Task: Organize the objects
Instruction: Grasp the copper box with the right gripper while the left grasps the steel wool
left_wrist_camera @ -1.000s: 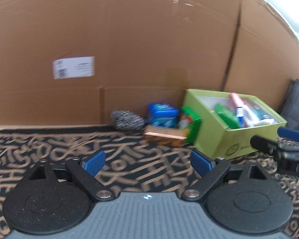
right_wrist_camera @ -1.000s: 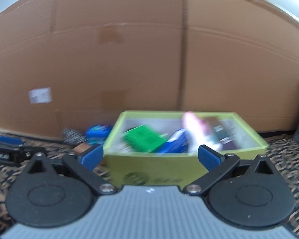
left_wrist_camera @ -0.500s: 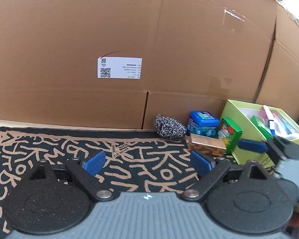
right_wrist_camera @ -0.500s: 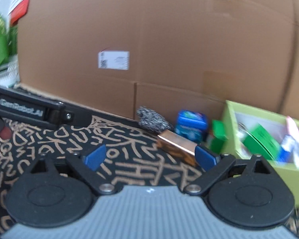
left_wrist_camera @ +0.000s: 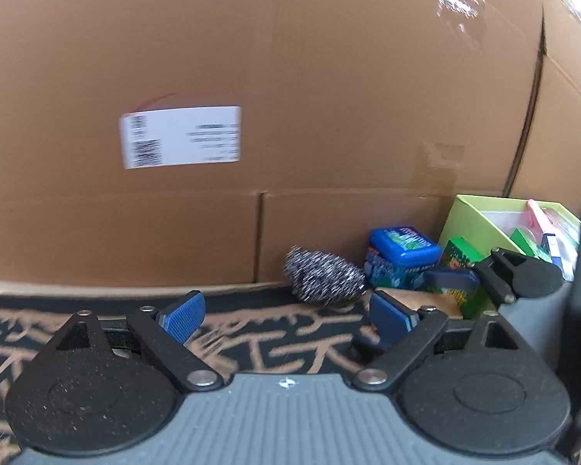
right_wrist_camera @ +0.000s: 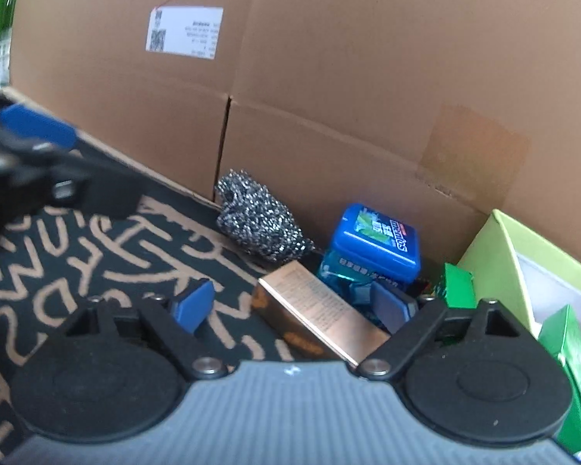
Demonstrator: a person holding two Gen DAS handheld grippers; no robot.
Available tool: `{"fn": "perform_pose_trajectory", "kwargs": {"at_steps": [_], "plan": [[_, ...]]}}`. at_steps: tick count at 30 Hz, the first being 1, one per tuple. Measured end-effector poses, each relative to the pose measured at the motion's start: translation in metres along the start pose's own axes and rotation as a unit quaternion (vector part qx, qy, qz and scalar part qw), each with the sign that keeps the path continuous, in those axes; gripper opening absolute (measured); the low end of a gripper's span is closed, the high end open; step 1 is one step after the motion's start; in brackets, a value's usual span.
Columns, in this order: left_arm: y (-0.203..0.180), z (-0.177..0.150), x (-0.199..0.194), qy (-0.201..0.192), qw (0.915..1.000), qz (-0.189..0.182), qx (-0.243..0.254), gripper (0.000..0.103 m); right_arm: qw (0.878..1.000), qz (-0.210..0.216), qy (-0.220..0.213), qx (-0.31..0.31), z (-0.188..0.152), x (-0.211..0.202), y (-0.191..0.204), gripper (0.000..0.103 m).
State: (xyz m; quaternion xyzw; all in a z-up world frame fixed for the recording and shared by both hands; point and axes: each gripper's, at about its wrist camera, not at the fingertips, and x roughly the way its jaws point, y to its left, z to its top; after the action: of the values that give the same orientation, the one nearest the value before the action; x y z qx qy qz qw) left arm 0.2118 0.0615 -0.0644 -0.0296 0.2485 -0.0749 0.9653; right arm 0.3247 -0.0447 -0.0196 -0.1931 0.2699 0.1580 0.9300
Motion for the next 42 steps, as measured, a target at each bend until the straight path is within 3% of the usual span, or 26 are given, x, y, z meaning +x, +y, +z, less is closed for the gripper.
{"fn": "perform_pose_trajectory", "kwargs": {"at_steps": [6,11,14,16,19,20,23,29,36,40,42], "plan": [[-0.015,0.015,0.045,0.007,1.0000,-0.003,-0.004,0.095,1.000,0.002,0.024,-0.010,0.005,0.003,-0.001,0.088],[-0.026,0.022,0.070,0.009,0.9999,0.005,0.012,0.094,0.998,0.017,0.054,0.003,0.008,-0.007,-0.006,0.061],[-0.028,0.022,0.083,0.019,0.9994,0.016,0.025,0.091,0.998,0.031,0.051,0.008,0.003,-0.021,-0.008,0.051],[-0.027,0.019,0.087,0.024,0.9992,0.025,0.022,0.089,0.998,0.035,0.043,0.011,0.001,-0.026,-0.009,0.049],[-0.020,0.012,0.085,0.028,0.9990,0.030,0.016,0.071,0.999,0.017,0.043,0.004,0.000,-0.021,-0.011,0.049],[-0.015,0.010,0.085,0.035,0.9992,0.016,0.009,0.058,0.999,0.016,0.046,0.004,0.000,-0.019,-0.010,0.049],[-0.004,0.006,0.077,0.046,0.9986,-0.015,-0.023,0.051,0.998,0.019,0.050,0.018,-0.004,-0.018,-0.009,0.036],[-0.005,-0.009,0.034,0.047,0.9983,-0.033,0.010,0.037,0.997,0.029,0.042,0.049,-0.018,-0.049,-0.007,0.031],[-0.006,-0.040,-0.033,0.064,0.9951,-0.074,0.017,0.036,0.994,0.051,0.040,0.092,-0.056,-0.111,-0.003,0.031],[-0.018,-0.051,-0.056,0.058,0.9942,-0.087,0.027,0.058,0.992,0.063,0.041,0.104,-0.070,-0.135,0.006,0.031],[-0.025,-0.054,-0.062,0.050,0.9941,-0.086,0.044,0.061,0.991,0.065,0.039,0.109,-0.076,-0.148,0.010,0.031]]}}
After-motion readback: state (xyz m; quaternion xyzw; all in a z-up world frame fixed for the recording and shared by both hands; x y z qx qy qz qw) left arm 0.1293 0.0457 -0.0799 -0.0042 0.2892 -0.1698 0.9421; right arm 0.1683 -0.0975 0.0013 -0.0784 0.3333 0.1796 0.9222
